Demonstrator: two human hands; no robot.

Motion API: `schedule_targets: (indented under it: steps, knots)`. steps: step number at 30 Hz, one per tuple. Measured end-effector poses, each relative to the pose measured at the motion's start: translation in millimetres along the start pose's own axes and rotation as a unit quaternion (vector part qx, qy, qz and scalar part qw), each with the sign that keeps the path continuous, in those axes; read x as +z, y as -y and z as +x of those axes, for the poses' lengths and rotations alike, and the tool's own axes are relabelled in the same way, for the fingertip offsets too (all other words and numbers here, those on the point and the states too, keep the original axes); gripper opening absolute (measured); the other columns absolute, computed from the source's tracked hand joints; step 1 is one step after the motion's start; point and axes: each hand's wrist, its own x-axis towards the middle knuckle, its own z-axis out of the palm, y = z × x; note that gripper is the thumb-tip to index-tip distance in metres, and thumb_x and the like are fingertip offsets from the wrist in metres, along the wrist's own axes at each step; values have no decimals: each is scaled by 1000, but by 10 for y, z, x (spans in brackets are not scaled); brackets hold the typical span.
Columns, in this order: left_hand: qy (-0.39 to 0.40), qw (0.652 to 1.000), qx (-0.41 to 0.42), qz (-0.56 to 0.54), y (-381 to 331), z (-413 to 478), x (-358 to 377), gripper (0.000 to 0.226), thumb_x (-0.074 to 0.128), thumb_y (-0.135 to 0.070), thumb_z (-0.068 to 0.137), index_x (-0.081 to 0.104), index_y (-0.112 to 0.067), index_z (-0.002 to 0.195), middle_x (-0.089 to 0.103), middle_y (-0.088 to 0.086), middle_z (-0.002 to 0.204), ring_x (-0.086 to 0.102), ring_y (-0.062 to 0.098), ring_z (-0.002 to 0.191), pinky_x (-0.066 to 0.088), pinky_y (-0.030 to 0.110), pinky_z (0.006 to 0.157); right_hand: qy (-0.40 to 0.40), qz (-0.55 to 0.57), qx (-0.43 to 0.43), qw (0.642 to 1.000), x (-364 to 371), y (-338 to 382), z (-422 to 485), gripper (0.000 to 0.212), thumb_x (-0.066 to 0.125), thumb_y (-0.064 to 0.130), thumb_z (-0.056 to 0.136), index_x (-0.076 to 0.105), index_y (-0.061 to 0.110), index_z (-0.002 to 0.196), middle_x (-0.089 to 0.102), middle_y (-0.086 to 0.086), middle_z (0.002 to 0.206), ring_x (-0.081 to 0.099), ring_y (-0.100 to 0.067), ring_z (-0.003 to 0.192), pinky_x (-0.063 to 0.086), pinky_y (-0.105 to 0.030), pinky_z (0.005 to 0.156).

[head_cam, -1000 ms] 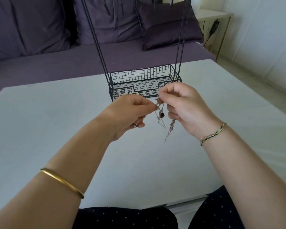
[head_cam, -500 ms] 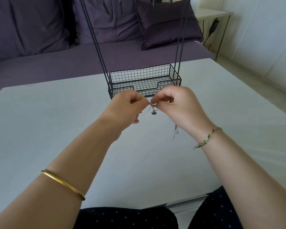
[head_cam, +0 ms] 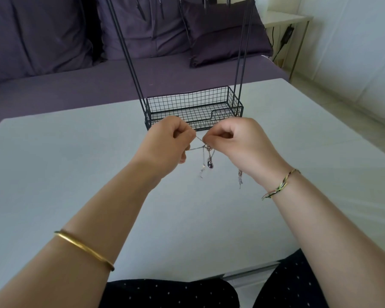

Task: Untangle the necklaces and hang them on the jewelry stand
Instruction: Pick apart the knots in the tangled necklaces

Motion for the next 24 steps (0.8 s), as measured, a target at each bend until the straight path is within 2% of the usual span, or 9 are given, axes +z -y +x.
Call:
schedule_targets:
  steps: [5,7,8,10,13,17,20,24]
  knots:
    - [-5,1000,-6,-5,-12,-3,3,17,48,-15,95,54,-12,79,55,-3,65,48,8,50,47,19,53,10,7,11,1000,-20,-11,0,11,64,13,85,71,14,77,53,23,44,47,6,44,31,-7,46]
    - [-7,1000,-6,-6,-19,-5,1,16,47,-14,95,54,-11,81,56,-3,65,47,9,50,49,22,55,24,4,14,1000,-20,-2,-10,9,65,13,84,73,12,80,63,15,59,52,2,51,36,-11,48]
    - [-8,1000,-7,-7,-21,-5,-1,16,47,-14,95,53,-11,81,56,-3,64,47,9,50,49,22,55,30,1,17,999,-21,0,-12,8,66,14,83,74,13,80,68,9,69,55,-2,57,41,-17,54]
    - [-10,1000,-8,-5,-26,-8,-10,17,47,-14,95,52,-12,79,56,-3,64,46,9,49,47,21,53,34,-2,22,999,-22,-2,-12,7,68,15,83,74,16,80,69,4,76,60,-9,67,45,-22,61]
    - [-7,1000,-9,-1,-44,-18,-11,16,47,-15,95,53,-12,81,56,-3,65,45,9,51,44,20,52,36,-10,25,999,-22,5,-14,8,67,16,83,72,16,77,63,6,66,50,-2,54,37,-14,49]
    - [-8,1000,-25,-4,-61,-25,-7,11,48,-14,91,55,-13,83,54,-3,65,45,14,56,44,30,59,38,20,51,998,-40,31,-24,11,62,12,85,71,8,79,56,5,60,40,1,39,28,-9,40]
    - [11,998,-44,-34,-94,-28,-13,19,44,-6,88,56,-20,83,49,-3,63,40,16,59,41,32,60,47,37,67,996,-45,50,-32,11,60,12,85,69,9,79,54,6,61,40,1,39,29,-11,41]
    - [26,998,-49,-20,-103,-32,-22,38,36,1,82,60,-23,65,44,-4,58,35,16,57,36,32,59,47,47,89,994,-42,50,-25,17,56,9,86,66,13,74,53,9,58,36,-2,41,30,-21,46]
